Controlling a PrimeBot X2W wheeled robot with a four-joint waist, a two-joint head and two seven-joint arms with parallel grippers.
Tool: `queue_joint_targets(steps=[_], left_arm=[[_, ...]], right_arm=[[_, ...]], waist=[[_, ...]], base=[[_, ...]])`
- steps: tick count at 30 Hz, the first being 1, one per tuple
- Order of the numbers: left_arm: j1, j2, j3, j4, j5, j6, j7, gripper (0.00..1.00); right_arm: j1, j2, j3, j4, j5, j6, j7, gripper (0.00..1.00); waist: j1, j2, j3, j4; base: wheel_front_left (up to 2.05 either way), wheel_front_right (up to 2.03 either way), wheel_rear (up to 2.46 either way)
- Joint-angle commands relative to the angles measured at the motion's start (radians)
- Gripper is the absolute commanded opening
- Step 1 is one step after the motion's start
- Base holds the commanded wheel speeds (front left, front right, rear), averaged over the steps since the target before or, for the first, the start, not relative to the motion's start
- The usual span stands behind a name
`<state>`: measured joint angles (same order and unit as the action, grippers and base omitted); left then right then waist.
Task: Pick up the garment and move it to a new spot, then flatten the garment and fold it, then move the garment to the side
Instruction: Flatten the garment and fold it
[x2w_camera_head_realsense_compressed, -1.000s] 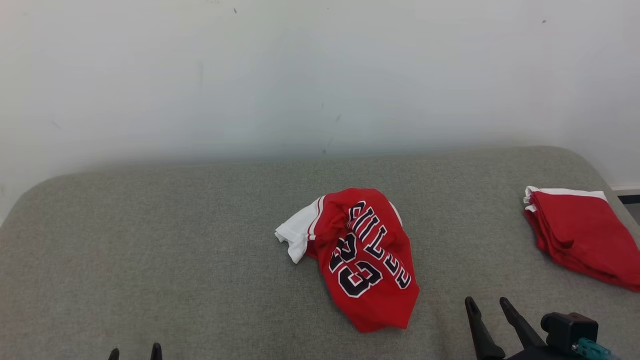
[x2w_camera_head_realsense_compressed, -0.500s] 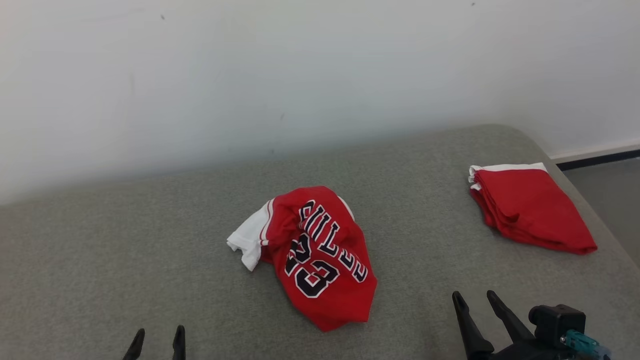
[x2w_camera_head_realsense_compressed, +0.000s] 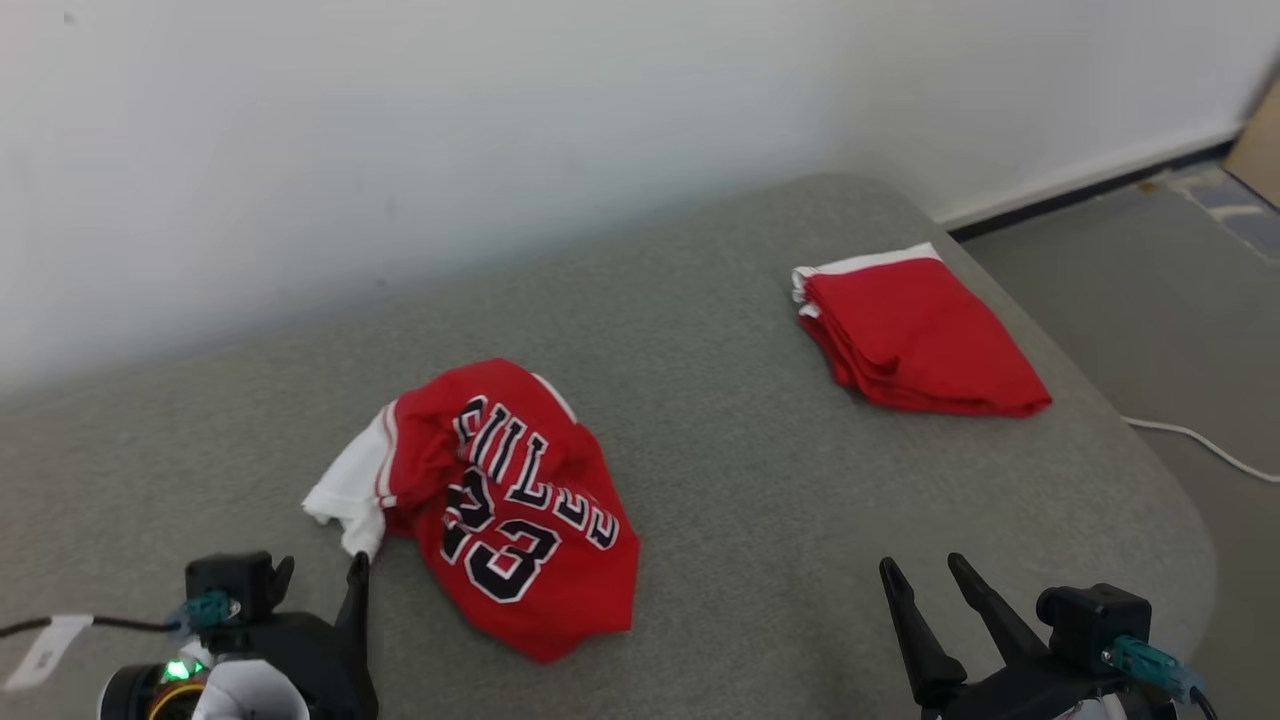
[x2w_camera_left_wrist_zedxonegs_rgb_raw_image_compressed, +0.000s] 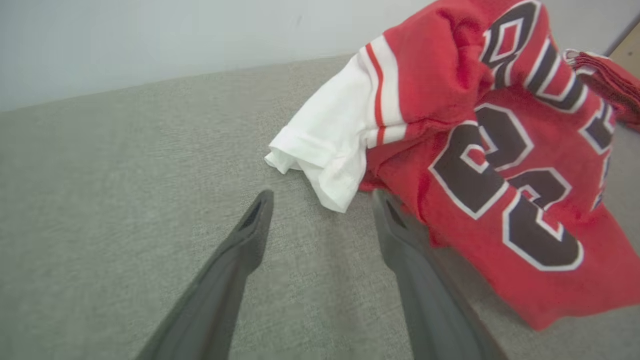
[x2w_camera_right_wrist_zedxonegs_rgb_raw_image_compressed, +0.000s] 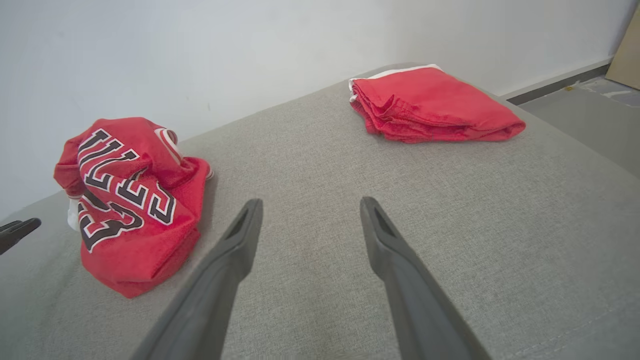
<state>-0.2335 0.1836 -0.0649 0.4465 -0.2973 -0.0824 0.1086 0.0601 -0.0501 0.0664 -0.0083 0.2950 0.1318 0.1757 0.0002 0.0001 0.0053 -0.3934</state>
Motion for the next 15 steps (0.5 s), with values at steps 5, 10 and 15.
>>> queue_joint_targets(steps=[5,10,15], left_arm=[[-0.099,0.005,-0.016,0.117,0.028,0.021,0.001,1.00],[-0.184,0.008,-0.024,0.205,0.045,0.042,-0.026,1.00],[-0.255,0.008,-0.032,0.255,0.063,0.065,-0.087,0.00]], right_arm=[[-0.020,0.000,0.002,0.011,0.008,-0.002,-0.012,1.00],[-0.022,0.000,0.012,0.019,0.013,-0.002,-0.018,1.00],[-0.034,0.000,0.025,0.031,0.020,-0.002,-0.025,1.00]], waist=[[-0.0002,-0.0001,0.058,-0.076],[-0.0002,-0.0001,0.064,-0.087],[-0.0002,-0.0001,0.065,-0.091]], base=[[0.00,0.00,0.00],[0.00,0.00,0.00],[0.00,0.00,0.00]])
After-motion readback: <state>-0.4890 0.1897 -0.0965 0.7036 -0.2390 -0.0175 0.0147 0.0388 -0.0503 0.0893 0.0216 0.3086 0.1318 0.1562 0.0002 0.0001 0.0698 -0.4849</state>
